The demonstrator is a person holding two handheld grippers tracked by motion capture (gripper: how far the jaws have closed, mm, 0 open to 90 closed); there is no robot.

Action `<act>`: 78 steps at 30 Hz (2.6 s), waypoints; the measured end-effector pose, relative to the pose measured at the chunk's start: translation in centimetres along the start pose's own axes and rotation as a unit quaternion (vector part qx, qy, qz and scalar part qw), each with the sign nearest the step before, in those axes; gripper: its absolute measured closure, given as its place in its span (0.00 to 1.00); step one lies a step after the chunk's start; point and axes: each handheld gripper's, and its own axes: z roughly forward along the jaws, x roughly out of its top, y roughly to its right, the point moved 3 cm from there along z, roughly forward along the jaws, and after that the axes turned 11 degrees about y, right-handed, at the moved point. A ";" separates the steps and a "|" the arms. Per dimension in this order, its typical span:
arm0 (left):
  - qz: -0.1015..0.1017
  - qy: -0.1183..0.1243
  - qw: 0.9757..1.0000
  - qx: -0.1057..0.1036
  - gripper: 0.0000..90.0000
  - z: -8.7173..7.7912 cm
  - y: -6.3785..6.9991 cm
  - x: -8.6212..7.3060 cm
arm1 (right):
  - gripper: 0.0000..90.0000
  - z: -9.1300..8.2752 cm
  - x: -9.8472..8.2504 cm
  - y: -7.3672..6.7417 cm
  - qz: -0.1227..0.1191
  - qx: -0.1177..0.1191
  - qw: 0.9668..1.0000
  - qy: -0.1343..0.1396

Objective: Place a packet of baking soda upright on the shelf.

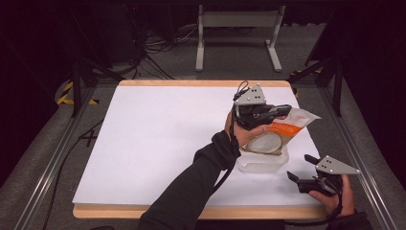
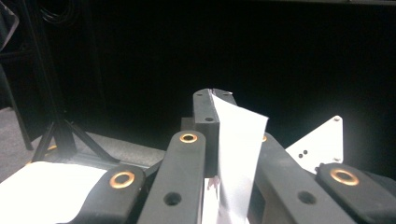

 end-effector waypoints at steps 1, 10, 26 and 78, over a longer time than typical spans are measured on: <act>-0.004 0.002 1.000 0.002 1.00 0.1 0.0 -0.3 | 0.12 0.0 0.0 0.0 0.000 0.000 1.000 0.000; -0.027 0.002 1.000 -0.005 1.00 -0.4 -0.3 -2.5 | 0.12 0.0 0.0 0.0 0.001 0.001 1.000 0.001; -0.053 -0.001 0.999 0.007 1.00 -3.7 -1.5 -5.3 | 0.12 0.2 0.0 -0.2 -0.001 0.002 1.000 -0.004; -0.001 -0.085 0.996 0.019 0.96 -5.3 -0.6 -5.6 | 0.12 0.4 0.0 -0.4 -0.007 0.007 1.000 -0.011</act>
